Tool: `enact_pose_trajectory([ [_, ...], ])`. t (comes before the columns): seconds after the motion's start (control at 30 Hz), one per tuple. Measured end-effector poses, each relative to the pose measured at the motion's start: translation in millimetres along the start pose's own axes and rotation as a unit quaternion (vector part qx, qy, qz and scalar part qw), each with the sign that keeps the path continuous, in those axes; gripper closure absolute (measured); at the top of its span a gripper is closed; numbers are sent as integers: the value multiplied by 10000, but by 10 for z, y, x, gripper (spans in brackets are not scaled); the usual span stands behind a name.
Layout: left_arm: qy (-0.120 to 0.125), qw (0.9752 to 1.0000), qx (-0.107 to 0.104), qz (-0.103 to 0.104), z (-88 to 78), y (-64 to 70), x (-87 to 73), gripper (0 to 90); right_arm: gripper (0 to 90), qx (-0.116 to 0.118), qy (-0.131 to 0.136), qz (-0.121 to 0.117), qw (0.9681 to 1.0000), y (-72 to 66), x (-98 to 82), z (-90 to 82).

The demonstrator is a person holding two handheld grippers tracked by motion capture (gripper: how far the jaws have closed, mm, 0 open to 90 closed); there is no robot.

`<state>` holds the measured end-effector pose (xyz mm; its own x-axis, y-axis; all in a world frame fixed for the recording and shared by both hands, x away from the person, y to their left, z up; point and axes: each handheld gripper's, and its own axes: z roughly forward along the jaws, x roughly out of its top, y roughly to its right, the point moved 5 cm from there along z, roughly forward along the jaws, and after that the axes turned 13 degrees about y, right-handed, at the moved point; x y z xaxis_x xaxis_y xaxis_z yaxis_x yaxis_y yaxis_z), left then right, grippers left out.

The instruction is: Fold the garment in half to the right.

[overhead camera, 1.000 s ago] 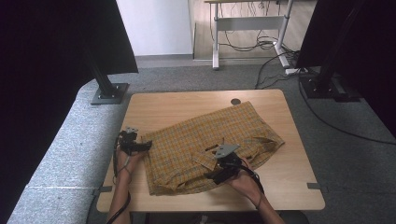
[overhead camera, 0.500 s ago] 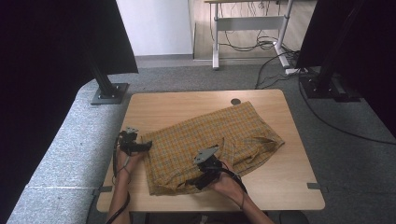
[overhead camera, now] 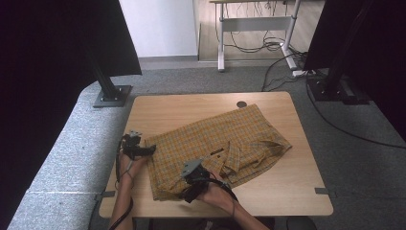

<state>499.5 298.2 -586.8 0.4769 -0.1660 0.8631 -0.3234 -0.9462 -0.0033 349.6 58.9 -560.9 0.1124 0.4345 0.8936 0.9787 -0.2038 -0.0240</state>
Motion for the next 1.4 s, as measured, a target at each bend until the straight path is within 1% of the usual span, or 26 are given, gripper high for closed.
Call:
enact_pose_trajectory([
  [0.1, -2, 10000, -6, 3, -1, 0, 0, 47, 33, 100, 26, 25, 9999, -45, 18, 80],
  [0.2, 0, 10000, -13, 6, -1, -1, 0, 47, 32, 147, -14, -85, 9999, -93, 38, 163],
  [0.3, -2, 10000, -12, 5, -1, -1, -1, 47, 33, 278, -15, -114, 9995, -152, 54, 250],
  [0.37, -1, 10000, -17, 9, -1, -2, -1, 47, 34, 303, -27, -134, 9994, -169, 46, 305],
  [0.4, 0, 10000, -19, 10, -1, -1, -1, 47, 35, 288, -49, -138, 9995, -168, 35, 331],
  [0.47, 1, 10000, -34, 16, -2, 1, 0, 48, 39, 209, -170, -242, 9993, -154, 5, 380],
  [0.53, 18, 10000, -79, 45, -6, 8, 1, 56, 43, 183, -266, -289, 9991, -149, -22, 424],
  [0.57, 18, 10000, -79, 45, -6, 8, 1, 70, 43, 183, -266, -289, 9991, -149, -22, 424],
  [0.6, 54, 9999, -139, 73, -12, 19, 3, 85, 63, 155, -390, -337, 9986, -139, -59, 462],
  [0.63, 64, 9998, -154, 82, -14, 21, 3, 95, 75, 127, -459, -369, 9982, -131, -80, 477],
  [0.7, 93, 9997, -198, 107, -18, 27, 5, 109, 81, 123, -463, -371, 9982, -128, -93, 486],
  [0.73, 112, 9996, -233, 129, -23, 33, 6, 155, 134, 75, -370, -308, 9988, -109, -95, 475],
  [0.77, 133, 9994, -270, 150, -28, 39, 7, 155, 134, 75, -370, -308, 9988, -109, -95, 475],
  [0.8, 173, 9992, -307, 164, -35, 50, 9, 188, 166, 55, -359, -302, 9989, -98, -92, 465],
  [0.83, 250, 9986, -420, 201, -45, 85, 15, 303, 239, 13, -338, -264, 9991, -78, -87, 445],
  [0.87, 250, 9986, -420, 201, -45, 85, 15, 344, 269, -15, -316, -250, 9992, -69, -86, 436],
  [0.9, 282, 9983, -454, 211, -46, 103, 19, 344, 269, -15, -316, -250, 9992, -69, -86, 436],
  [0.97, 325, 9976, -567, 246, -53, 144, 23, 483, 342, -84, -248, -220, 9994, -59, -90, 424],
  [1.0, 344, 9972, -622, 237, -55, 165, 24, 598, 446, -187, -213, -176, 9994, -54, -87, 404],
  [1.03, 342, 9971, -638, 231, -55, 179, 26, 598, 446, -187, -213, -176, 9994, -54, -87, 404],
  [1.07, 332, 9970, -670, 208, -55, 193, 29, 640, 494, -247, -205, -163, 9994, -45, -86, 396],
  [1.13, 305, 9965, -755, 186, -55, 214, 34, 728, 633, -396, -215, -163, 9989, -21, -80, 378],
  [1.2, 292, 9957, -864, 131, -55, 225, 35, 798, 717, -497, -272, -120, 9983, 1, -70, 366],
  [1.27, 291, 9957, -867, 133, -56, 224, 38, 825, 734, -509, -296, -62, 9982, 5, -64, 362],
  [1.33, 259, 9956, -883, 165, -65, 228, 45, 832, 738, -509, -296, -30, 9983, 5, -64, 357],
  [1.4, 256, 9954, -923, 96, -76, 235, 62, 844, 744, -502, -250, 96, 9984, 6, -62, 335],
])
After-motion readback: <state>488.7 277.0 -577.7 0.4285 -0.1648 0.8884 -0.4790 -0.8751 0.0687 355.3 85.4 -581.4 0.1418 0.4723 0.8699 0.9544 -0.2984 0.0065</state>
